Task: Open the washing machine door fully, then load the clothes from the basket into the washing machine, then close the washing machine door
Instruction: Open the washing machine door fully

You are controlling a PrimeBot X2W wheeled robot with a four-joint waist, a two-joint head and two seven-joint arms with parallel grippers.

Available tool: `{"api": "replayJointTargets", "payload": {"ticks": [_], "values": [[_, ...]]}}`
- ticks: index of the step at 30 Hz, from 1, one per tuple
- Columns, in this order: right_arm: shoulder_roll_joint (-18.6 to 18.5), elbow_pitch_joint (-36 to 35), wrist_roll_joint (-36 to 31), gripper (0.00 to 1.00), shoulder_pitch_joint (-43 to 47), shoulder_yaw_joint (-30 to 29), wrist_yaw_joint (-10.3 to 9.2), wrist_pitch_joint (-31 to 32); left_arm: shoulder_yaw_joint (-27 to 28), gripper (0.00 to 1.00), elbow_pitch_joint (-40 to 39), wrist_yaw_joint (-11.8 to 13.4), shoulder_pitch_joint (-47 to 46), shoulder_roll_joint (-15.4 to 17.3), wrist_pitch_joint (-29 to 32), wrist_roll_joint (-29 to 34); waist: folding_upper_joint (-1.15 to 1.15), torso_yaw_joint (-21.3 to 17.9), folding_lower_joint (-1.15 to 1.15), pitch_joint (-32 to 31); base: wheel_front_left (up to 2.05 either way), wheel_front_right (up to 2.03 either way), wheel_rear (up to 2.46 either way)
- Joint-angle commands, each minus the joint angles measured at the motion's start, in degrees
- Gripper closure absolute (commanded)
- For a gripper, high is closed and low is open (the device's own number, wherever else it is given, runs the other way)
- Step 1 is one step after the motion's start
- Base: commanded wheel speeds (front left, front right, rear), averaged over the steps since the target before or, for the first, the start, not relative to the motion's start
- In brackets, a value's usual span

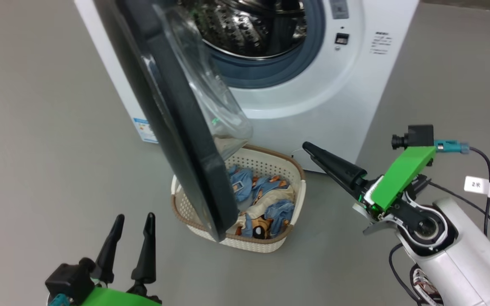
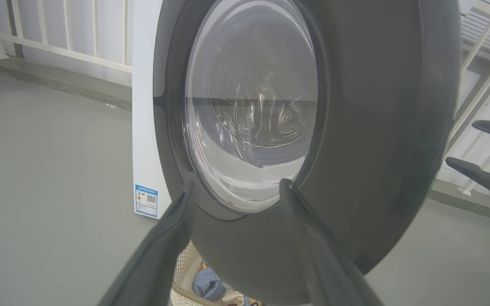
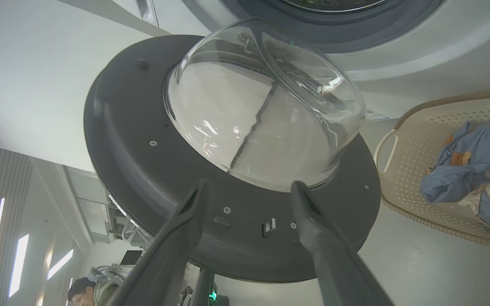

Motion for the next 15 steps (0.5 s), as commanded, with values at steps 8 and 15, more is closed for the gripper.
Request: {"api": "replayJointTargets", "payload": {"ticks": [8, 15], "values": [[-2.48, -2.47, -2.52, 0.0, 5.99, 3.2, 0.33, -7.33, 3.46, 0.0, -1.08, 0.03, 1.71, 1.96, -0.36, -0.35, 0.0, -6.0, 0.0, -3.56, 0.0, 0.0, 0.0], [-3.98, -2.83, -3.63, 0.0, 9.75, 5.09, 0.33, -15.9, 5.1, 0.0, -1.24, 0.03, 3.25, 2.18, -0.36, -0.06, 0.0, -9.56, 0.0, -4.88, 0.0, 0.0, 0.0]]}}
